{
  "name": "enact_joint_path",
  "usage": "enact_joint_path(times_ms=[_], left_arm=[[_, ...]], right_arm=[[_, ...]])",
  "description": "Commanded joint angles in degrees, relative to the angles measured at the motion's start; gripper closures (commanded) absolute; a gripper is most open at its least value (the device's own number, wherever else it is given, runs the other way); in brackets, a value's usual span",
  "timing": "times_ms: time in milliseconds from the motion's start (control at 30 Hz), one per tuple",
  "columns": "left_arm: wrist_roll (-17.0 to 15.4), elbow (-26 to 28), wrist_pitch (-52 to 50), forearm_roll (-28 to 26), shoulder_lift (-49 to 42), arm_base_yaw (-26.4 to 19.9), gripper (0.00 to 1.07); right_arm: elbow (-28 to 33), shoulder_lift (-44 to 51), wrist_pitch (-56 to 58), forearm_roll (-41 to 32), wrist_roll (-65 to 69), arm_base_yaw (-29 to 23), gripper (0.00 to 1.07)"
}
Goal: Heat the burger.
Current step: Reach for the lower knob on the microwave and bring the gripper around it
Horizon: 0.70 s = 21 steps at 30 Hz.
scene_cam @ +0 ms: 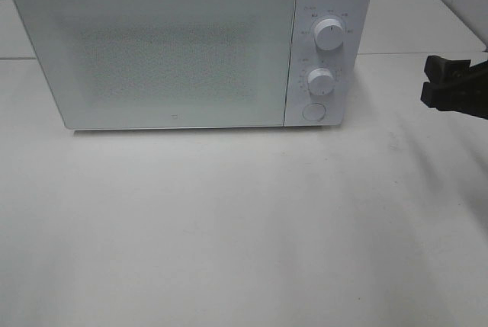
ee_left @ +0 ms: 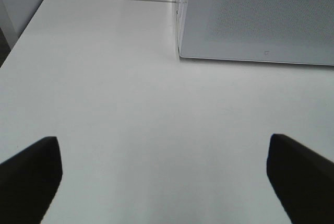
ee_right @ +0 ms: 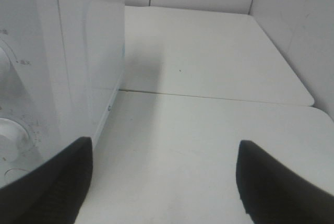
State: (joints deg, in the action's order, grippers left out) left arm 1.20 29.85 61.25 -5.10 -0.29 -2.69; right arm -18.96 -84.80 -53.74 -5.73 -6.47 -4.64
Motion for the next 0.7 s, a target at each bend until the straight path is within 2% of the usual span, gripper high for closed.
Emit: enact_joint_path(times_ms=[33,67,100,167,233,333,400,467,500,600,667,700], left_arm=[[-0.06,-0.17,0.11,-0.11,-1.26,-0.23,0.07],[-0.06,-0.17,0.11,-0.11,-1.26,-0.23,0.07],[-0.06,-0.17,0.11,-0.11,-1.26,-0.23,0.07],[-0.06,-0.17,0.11,-0.11,-1.26,-0.23,0.07],[-0.06,-0.17,0.11,-0.11,-1.26,-0.23,0.07],[-0.06,-0.17,0.11,-0.11,-1.26,-0.23,0.07],[-0.06,-0.17,0.11,-0.11,-1.26,-0.23,0.07],[-0.06,-0.17,0.11,-0.11,-1.26,-0.23,0.07],[-0.06,-0.17,0.11,-0.11,-1.26,-0.23,0.07],[-0.06,-0.17,0.11,-0.11,-1.26,-0.23,0.07],[-0.06,-0.17,0.11,-0.11,-1.26,-0.23,0.07],[-0.06,-0.17,0.11,-0.11,-1.26,-0.23,0.07]], right_arm=[[0.69,-2.75,-8.19,-7.73,-6.53,-4.53,0.32],[0.69,-2.75,-8.19,-7.73,-6.53,-4.53,0.32],[0.69,-4.70,-11.23,-11.69,-9.22,-7.85,0.32],[0.63,-5.44,-12.15,-12.89,-9.45,-9.22,0.32],[0.63,-8.19,-15.36,-17.76,-8.88,-15.47,0.32],[0.57,-8.65,-15.70,-19.08,-8.71,-16.67,0.32],[0.52,-9.40,-16.90,-22.80,-8.19,-22.40,0.32],[0.52,-9.40,-17.13,-23.43,-8.02,-23.49,0.32],[0.34,-9.40,-17.70,-25.67,-7.85,-26.01,0.32],[0.11,-9.40,-17.70,-27.10,-7.85,-27.27,0.32],[-1.03,-9.40,-17.70,-31.63,-7.85,-31.40,0.32],[-1.03,-9.40,-17.70,-31.63,-7.85,-31.40,0.32]])
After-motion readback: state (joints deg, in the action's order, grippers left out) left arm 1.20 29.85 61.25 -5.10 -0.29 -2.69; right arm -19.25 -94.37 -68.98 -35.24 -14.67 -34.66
